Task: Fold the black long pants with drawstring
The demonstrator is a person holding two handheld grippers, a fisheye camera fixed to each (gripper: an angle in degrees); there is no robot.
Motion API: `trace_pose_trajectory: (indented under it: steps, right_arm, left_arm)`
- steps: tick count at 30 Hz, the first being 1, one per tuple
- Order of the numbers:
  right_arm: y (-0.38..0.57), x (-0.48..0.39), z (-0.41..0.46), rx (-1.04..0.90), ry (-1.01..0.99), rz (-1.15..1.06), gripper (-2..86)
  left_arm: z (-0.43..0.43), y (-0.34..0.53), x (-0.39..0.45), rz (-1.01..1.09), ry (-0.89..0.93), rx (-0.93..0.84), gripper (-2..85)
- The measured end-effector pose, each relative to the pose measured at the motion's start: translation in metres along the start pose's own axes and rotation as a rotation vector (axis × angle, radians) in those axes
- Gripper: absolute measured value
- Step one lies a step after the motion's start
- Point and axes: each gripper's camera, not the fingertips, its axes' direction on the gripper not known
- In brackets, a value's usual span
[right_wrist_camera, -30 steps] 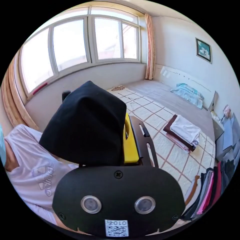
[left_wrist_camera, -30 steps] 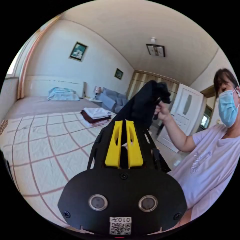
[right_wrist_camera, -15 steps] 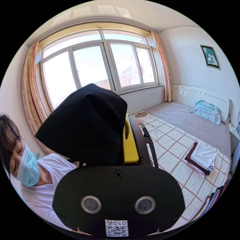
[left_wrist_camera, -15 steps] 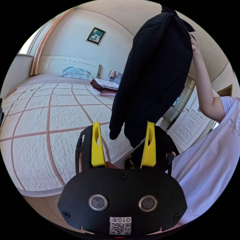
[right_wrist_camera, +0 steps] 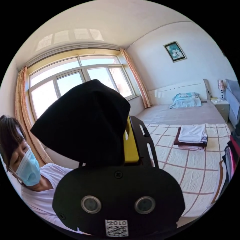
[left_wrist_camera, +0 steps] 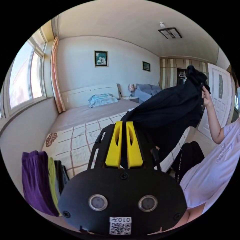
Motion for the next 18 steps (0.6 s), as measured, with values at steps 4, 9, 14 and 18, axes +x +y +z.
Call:
trace_pose_trajectory:
  steps: [4,9,14,18]
  right_arm:
    - [0.046,0.12,0.05,-0.105,0.134,0.229,6.9]
    - [0.136,0.237,0.091,-0.459,0.331,0.474,9.5]
    - [0.189,0.247,0.072,-0.476,0.464,0.482,10.3]
    - [0.178,0.203,0.114,-0.468,0.424,0.226,13.5]
  left_arm:
    - [0.085,-0.071,-0.013,0.067,0.006,-0.325,0.6]
    - [0.241,-0.015,-0.025,-0.014,0.038,-0.719,1.6]
    - [0.276,0.065,-0.045,-0.251,0.092,-0.715,9.1]
    - [0.254,0.095,-0.068,-0.491,0.005,-0.554,15.3]
